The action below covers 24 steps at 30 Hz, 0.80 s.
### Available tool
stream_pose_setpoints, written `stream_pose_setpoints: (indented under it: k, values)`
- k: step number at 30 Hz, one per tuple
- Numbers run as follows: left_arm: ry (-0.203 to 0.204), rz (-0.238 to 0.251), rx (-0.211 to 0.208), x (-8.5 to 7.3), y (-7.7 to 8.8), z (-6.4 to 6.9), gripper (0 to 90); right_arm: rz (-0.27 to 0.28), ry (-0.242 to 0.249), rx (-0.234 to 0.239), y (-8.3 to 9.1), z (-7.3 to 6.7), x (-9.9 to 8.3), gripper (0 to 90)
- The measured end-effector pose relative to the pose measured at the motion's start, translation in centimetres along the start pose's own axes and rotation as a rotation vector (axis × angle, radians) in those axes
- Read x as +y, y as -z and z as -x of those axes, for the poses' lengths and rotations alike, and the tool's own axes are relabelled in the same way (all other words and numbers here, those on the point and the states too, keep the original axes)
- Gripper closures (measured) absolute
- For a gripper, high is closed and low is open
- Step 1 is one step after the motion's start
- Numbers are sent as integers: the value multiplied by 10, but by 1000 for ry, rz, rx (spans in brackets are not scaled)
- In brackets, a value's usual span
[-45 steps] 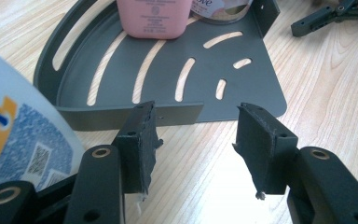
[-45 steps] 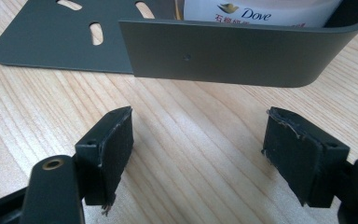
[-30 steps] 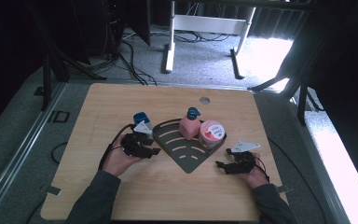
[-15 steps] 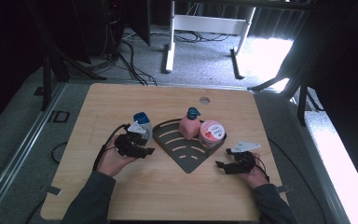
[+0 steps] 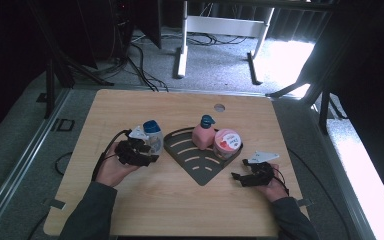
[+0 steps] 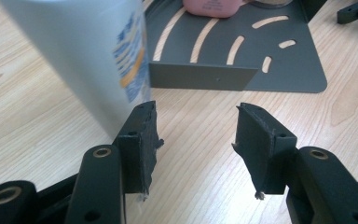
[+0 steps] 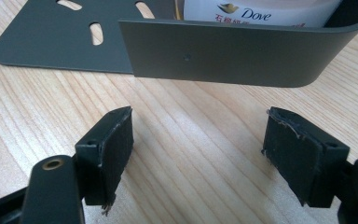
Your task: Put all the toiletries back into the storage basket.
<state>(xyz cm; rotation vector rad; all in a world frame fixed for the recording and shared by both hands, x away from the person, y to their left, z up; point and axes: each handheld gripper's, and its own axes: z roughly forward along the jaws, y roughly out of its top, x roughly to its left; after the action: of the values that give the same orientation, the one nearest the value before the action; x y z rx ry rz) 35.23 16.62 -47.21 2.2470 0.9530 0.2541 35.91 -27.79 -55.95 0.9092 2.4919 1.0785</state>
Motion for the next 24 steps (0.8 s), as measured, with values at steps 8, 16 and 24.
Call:
stream_pose_setpoints:
  k: [8, 16, 24]
  values:
    - [30, -6, 50, 3, 12, -11, 475, 0, 0, 0, 0, 0, 0, 239]
    - [36, -13, 83, 9, 21, -19, 457, 0, 0, 0, 0, 0, 0, 239]
    - [36, -22, 98, 18, 23, -24, 439, 1, 2, 0, 0, 0, 0, 239]
